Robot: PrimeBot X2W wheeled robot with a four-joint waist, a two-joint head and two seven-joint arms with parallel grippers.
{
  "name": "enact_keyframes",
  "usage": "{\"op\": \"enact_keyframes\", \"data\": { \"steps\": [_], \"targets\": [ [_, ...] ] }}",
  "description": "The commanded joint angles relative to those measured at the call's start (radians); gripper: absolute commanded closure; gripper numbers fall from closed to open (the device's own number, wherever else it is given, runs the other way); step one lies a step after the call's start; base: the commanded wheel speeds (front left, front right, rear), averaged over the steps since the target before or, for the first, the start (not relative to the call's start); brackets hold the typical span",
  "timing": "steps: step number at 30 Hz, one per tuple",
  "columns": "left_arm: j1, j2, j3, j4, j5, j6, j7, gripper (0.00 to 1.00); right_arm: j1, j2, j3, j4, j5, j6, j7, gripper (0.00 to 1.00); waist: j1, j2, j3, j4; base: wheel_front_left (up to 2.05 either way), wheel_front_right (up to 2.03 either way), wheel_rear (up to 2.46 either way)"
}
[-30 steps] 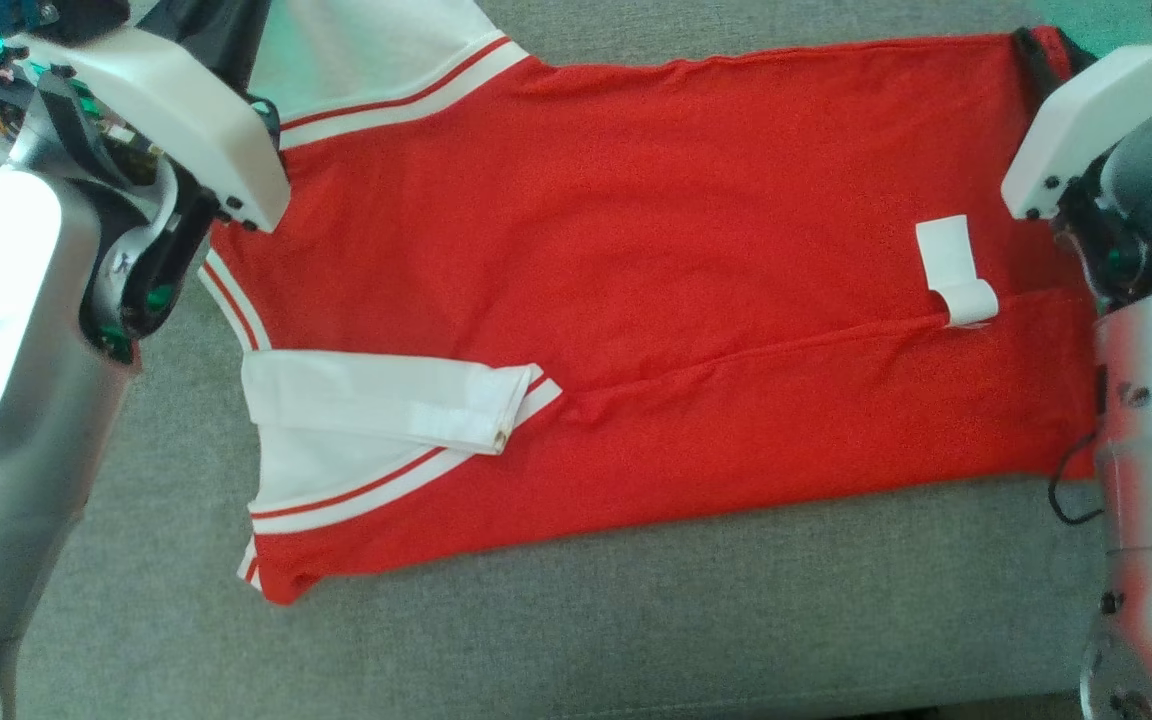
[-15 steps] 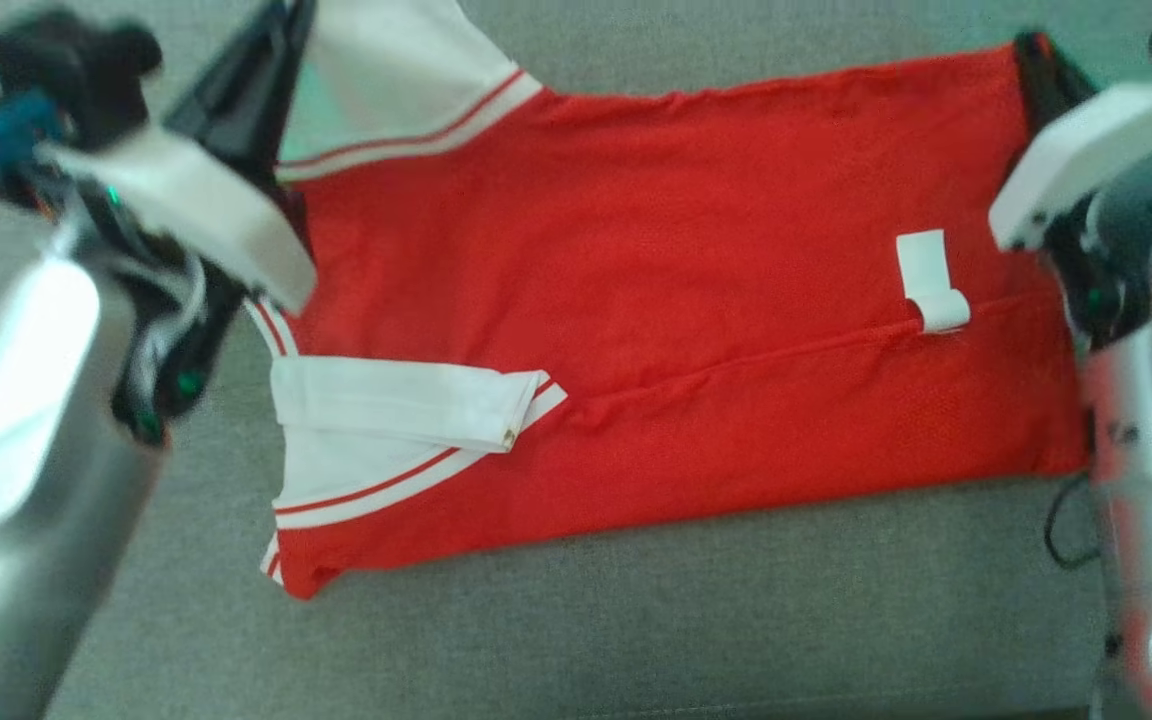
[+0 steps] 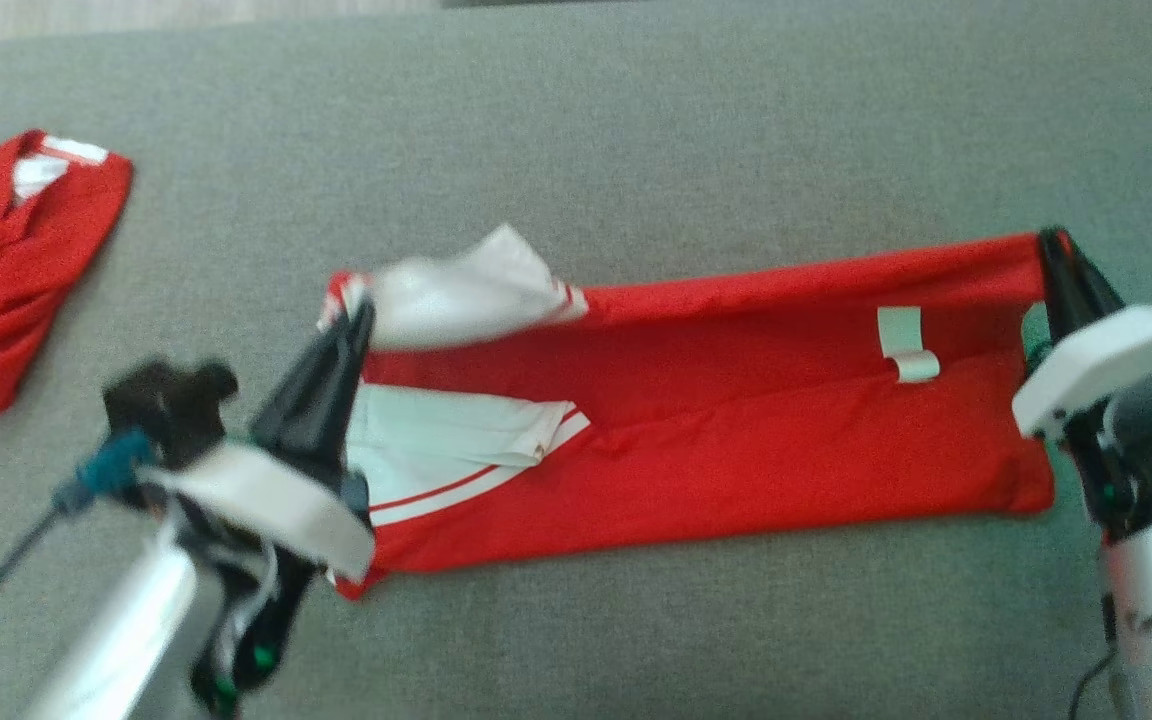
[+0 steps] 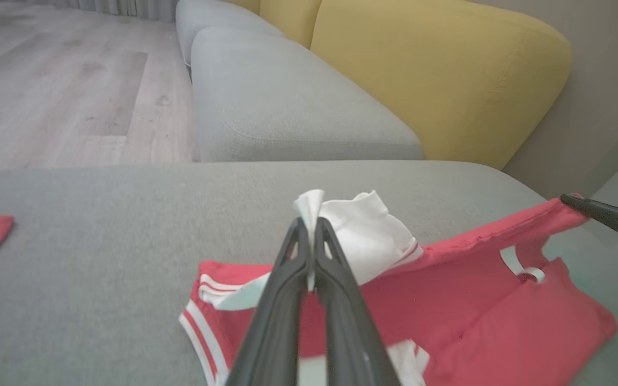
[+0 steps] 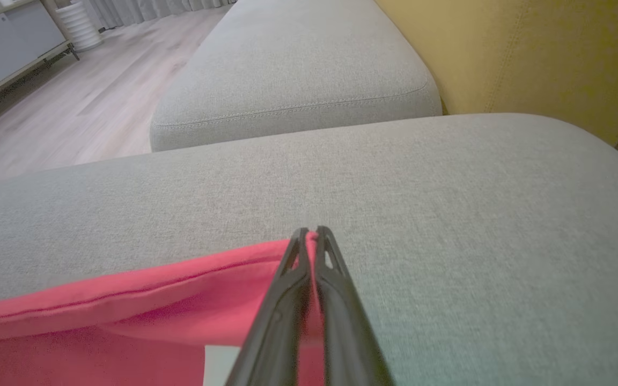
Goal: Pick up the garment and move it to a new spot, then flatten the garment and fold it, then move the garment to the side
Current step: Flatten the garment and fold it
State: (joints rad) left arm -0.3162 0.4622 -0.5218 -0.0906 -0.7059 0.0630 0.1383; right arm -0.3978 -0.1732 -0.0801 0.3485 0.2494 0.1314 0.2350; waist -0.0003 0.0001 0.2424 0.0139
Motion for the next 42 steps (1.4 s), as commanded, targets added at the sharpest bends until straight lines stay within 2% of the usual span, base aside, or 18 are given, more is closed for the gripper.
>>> {"op": "enact_keyframes", "data": {
  "steps": [1, 6, 7, 8, 9, 10, 11, 12, 13, 14, 15, 16, 22, 31, 36, 42],
  "targets": [
    [0.005, 0.018, 0.033, -0.036, -0.008, 0.01, -0.02, 1.0, 0.014, 0.002, 0.003, -0.05, 0.005, -0.001, -0.013, 1.0, 0.0003, -0.0001, -0.025, 0.009, 0.0, 0.0, 0.0],
    [0.12, -0.012, 0.002, -0.001, -0.017, 0.012, -0.085, 1.0, 0.094, 0.027, -0.019, -0.085, -0.013, -0.001, -0.024, 1.0, 0.0003, -0.0001, -0.039, 0.009, 0.0, 0.0, 0.0],
    [0.136, -0.023, -0.003, 0.012, -0.019, 0.011, -0.101, 1.0, 0.107, 0.032, -0.021, -0.088, -0.017, -0.001, -0.029, 0.96, 0.0003, -0.0001, -0.04, 0.009, 0.0, 0.0, 0.0],
    [0.148, -0.032, -0.011, 0.027, -0.017, 0.008, -0.117, 1.0, 0.118, 0.037, -0.025, -0.091, -0.02, -0.001, -0.037, 0.88, 0.0003, -0.0001, -0.042, 0.008, 0.0, 0.0, 0.0],
    [0.159, -0.041, -0.018, 0.044, -0.013, 0.007, -0.133, 1.0, 0.128, 0.043, -0.033, -0.094, -0.022, -0.001, -0.046, 0.67, 0.0003, -0.0001, -0.043, 0.008, 0.0, 0.0, 0.0],
    [0.169, -0.051, -0.02, 0.061, -0.01, 0.009, -0.154, 1.0, 0.138, 0.05, -0.04, -0.096, -0.024, -0.001, -0.055, 0.51, 0.0003, -0.0001, -0.045, 0.007, 0.0, 0.0, 0.0],
    [0.178, -0.06, -0.022, 0.077, -0.006, 0.008, -0.175, 0.88, 0.148, 0.056, -0.049, -0.099, -0.027, -0.001, -0.067, 0.16, 0.0003, -0.0001, -0.047, 0.006, 0.0, 0.0, 0.0],
    [0.188, -0.067, -0.023, 0.093, -0.006, 0.009, -0.193, 0.66, 0.156, 0.063, -0.058, -0.104, -0.028, -0.001, -0.082, 0.0, 0.0003, -0.0001, -0.049, 0.005, 0.0, 0.0, 0.0],
    [0.197, -0.074, -0.021, 0.107, -0.005, 0.01, -0.214, 0.6, 0.166, 0.07, -0.067, -0.108, -0.03, -0.001, -0.095, 0.0, 0.0003, -0.0001, -0.051, 0.004, 0.0, 0.0, 0.0],
    [0.207, -0.081, -0.018, 0.119, -0.005, 0.011, -0.236, 0.42, 0.177, 0.075, -0.075, -0.113, -0.035, -0.001, -0.109, 0.0, 0.0003, -0.0001, -0.054, 0.003, 0.0, 0.0, 0.0],
    [0.217, -0.087, -0.014, 0.127, -0.007, 0.011, -0.256, 0.11, 0.188, 0.079, -0.083, -0.118, -0.04, -0.001, -0.122, 0.0, 0.0003, -0.0001, -0.057, 0.002, 0.0, 0.0, 0.0],
    [0.227, -0.089, -0.012, 0.134, -0.004, 0.012, -0.275, 0.0, 0.2, 0.084, -0.092, -0.123, -0.041, -0.001, -0.133, 0.0, 0.0003, -0.0001, -0.06, 0.002, 0.0, 0.0, 0.0],
    [0.282, -0.109, 0.036, 0.131, 0.024, 0.055, -0.375, 0.0, 0.271, 0.11, -0.153, -0.164, -0.047, -0.001, -0.169, 0.0, 0.0003, -0.0001, -0.09, 0.008, 0.0, 0.0, 0.0],
    [0.294, -0.128, 0.085, 0.076, 0.092, 0.115, -0.396, 0.0, 0.282, 0.121, -0.179, -0.178, -0.071, -0.001, -0.143, 0.0, 0.0003, -0.0001, -0.109, 0.026, 0.0, 0.0, 0.0],
    [0.296, -0.144, 0.092, 0.072, 0.111, 0.136, -0.398, 0.0, 0.244, 0.122, -0.178, -0.122, -0.103, -0.001, -0.119, 0.0, 0.0003, -0.0001, -0.106, 0.046, 0.0, 0.0, 0.0],
    [0.3, -0.149, 0.091, 0.079, 0.119, 0.143, -0.398, 0.0, 0.196, 0.123, -0.192, 0.009, -0.142, -0.001, -0.104, 0.0, 0.0003, -0.0001, -0.096, 0.075, 0.0, 0.0, 0.0]
  ]
}}
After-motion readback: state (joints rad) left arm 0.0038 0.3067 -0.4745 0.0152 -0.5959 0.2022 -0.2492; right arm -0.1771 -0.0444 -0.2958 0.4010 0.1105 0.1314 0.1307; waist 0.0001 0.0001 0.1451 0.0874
